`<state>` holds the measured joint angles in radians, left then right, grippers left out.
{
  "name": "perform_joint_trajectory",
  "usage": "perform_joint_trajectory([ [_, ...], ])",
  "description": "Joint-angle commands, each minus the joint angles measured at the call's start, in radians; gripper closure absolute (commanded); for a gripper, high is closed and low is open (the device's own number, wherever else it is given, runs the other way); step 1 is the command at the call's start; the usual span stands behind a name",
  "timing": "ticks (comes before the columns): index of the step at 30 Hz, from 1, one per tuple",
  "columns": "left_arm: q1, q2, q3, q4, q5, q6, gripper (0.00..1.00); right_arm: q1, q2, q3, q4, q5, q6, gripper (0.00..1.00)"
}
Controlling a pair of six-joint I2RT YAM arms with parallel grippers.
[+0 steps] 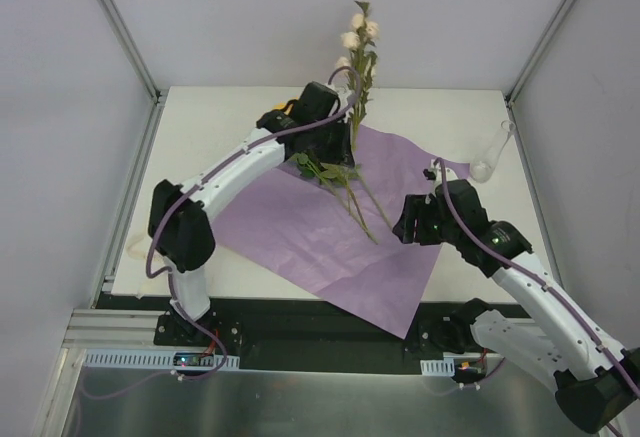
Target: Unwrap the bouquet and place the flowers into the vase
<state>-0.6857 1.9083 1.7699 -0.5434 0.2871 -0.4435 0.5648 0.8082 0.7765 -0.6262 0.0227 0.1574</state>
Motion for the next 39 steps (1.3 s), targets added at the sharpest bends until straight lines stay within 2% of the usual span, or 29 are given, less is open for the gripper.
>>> perform_joint_trajectory([
  [1,0.029,-0.162,-0.056,-0.004,0.076,0.1,1.0,-0.019,0.058,0.125,0.048,-0.137,0.016,0.38],
  [3,0.029,-0.224,-0.098,0.008,0.116,0.161,1.0,-0.042,0.098,0.194,0.075,-0.185,0.007,0.33],
  [4,0.031,-0.247,-0.119,0.02,0.122,0.179,1.0,-0.054,0.111,0.214,0.094,-0.26,-0.013,0.3],
  [6,0.029,-0.316,-0.208,0.054,0.132,0.222,1.0,-0.097,0.15,0.268,0.164,-0.351,-0.031,0.18],
  [8,0.028,-0.385,-0.269,0.114,0.129,0.23,1.0,-0.121,0.199,0.343,0.19,-0.504,-0.071,0.06],
  [10,0.025,-0.428,-0.358,0.178,0.153,0.247,1.0,-0.143,0.288,0.412,0.174,-0.594,-0.094,0.06],
  [13,0.005,-0.483,-0.437,0.215,0.138,0.267,1.0,-0.144,0.351,0.495,0.178,-0.653,-0.121,0.06],
  [16,-0.038,-0.503,-0.444,0.215,0.118,0.287,1.0,-0.143,0.396,0.533,0.207,-0.711,-0.119,0.08],
  [20,-0.055,-0.502,-0.443,0.215,0.139,0.266,1.0,-0.128,0.427,0.549,0.217,-0.715,-0.127,0.16],
  [22,-0.061,-0.502,-0.444,0.215,0.141,0.262,1.0,-0.12,0.436,0.549,0.217,-0.692,-0.118,0.21],
  [23,-0.064,-0.502,-0.446,0.215,0.135,0.264,1.0,-0.12,0.442,0.546,0.212,-0.682,-0.114,0.28],
  [26,-0.078,-0.499,-0.451,0.215,0.124,0.264,1.0,-0.117,0.454,0.527,0.209,-0.658,-0.102,0.37],
  [30,-0.103,-0.485,-0.449,0.215,0.13,0.266,1.0,-0.114,0.454,0.498,0.252,-0.635,-0.075,0.43],
  [34,-0.117,-0.473,-0.449,0.215,0.138,0.264,1.0,-0.111,0.457,0.489,0.284,-0.609,-0.053,0.44],
  [39,-0.127,-0.471,-0.451,0.215,0.13,0.266,1.0,-0.111,0.467,0.471,0.307,-0.52,-0.009,0.57],
])
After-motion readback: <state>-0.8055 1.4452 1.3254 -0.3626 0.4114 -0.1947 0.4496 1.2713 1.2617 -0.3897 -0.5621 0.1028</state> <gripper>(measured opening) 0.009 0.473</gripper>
